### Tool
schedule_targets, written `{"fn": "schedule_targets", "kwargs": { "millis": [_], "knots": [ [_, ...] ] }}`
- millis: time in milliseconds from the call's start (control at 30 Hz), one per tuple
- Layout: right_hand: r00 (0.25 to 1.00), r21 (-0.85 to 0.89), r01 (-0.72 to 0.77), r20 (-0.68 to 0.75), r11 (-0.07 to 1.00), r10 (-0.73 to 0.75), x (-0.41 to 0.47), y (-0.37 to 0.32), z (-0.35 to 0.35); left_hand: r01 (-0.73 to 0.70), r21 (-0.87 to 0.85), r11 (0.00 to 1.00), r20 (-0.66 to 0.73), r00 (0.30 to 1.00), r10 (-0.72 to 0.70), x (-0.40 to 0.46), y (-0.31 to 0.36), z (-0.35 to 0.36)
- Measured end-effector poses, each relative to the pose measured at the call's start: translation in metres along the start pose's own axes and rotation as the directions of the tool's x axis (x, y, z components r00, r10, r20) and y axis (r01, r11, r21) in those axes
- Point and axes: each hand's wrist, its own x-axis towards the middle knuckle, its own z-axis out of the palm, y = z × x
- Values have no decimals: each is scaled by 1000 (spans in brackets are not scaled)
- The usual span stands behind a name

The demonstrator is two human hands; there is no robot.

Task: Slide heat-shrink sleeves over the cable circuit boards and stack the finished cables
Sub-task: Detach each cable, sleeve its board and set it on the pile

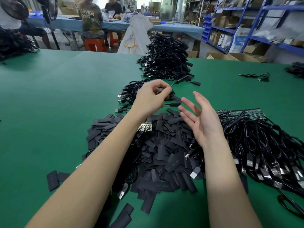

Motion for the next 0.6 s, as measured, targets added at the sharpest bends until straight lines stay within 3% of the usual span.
{"fn": "schedule_targets", "kwargs": {
  "millis": [100, 267, 400, 500, 600],
  "knots": [
    [1000, -38, -11, -3, 999, 11, 0, 1, 0, -26, 303, 953, 0, 1000, 27, 34, -6, 2],
    [998, -120, -24, 54, 992, 30, 2, 4, 0, -89, 683, 725, 73, 996, 53, 80, -20, 1],
    [997, -153, -31, 66, 988, 41, 2, 5, 0, -97, 804, 587, 128, 992, -11, 94, -31, -4],
    [997, -161, -34, 61, 986, 44, 3, 4, 0, -145, 767, 626, 125, 989, 76, 84, -37, 1],
    [998, -168, -37, 51, 985, 46, 3, 5, 0, -176, 763, 622, 286, 955, -80, 68, -43, 10]
  ]
}}
